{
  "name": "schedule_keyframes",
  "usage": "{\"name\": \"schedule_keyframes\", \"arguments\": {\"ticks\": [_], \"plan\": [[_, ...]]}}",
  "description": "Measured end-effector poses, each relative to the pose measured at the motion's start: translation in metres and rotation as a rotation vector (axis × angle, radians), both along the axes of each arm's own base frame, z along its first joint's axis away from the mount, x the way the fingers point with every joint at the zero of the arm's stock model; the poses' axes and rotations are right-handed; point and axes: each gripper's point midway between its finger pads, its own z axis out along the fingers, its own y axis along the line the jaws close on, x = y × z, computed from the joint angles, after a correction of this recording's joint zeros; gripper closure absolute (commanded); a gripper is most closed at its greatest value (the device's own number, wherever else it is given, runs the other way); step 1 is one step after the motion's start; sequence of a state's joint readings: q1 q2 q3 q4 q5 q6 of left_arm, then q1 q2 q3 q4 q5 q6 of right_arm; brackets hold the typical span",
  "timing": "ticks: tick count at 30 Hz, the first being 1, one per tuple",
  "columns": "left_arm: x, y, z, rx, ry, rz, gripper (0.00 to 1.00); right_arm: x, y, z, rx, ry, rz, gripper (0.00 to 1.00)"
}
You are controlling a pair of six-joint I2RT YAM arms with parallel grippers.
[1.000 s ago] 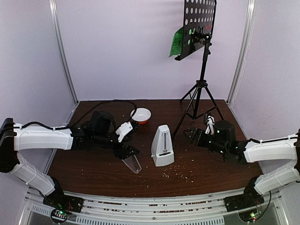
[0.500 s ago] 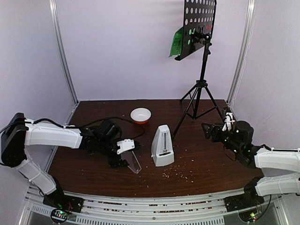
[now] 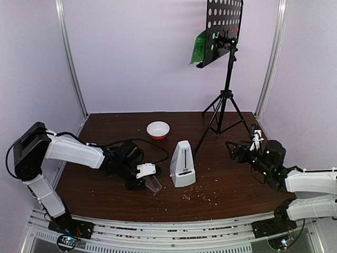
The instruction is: Pack up the instrument practice props
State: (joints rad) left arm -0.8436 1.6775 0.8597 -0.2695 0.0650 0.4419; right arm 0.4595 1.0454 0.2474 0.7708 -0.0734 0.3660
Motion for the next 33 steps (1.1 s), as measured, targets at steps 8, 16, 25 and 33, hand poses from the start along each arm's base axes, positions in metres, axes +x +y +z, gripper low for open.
{"name": "schedule_keyframes", "arguments": {"ticks": [8, 16, 25, 33], "plan": [[-0.004, -0.004, -0.003, 0.002, 0.012, -0.003, 0.82, 0.001, 0.0, -0.002, 0.0, 0.004, -0.002, 0.13], [-0.002, -0.011, -0.001, -0.007, 0.036, 0.021, 0.9, 0.001, -0.003, -0.004, 0.0, 0.004, -0.013, 0.12], [-0.001, -0.009, -0.001, 0.0, 0.039, 0.049, 0.59, 0.001, -0.005, -0.002, 0.004, -0.003, -0.018, 0.12], [0.004, -0.002, -0.002, 0.034, 0.007, 0.078, 0.72, 0.001, -0.008, 0.001, 0.008, -0.013, -0.031, 0.11]]}}
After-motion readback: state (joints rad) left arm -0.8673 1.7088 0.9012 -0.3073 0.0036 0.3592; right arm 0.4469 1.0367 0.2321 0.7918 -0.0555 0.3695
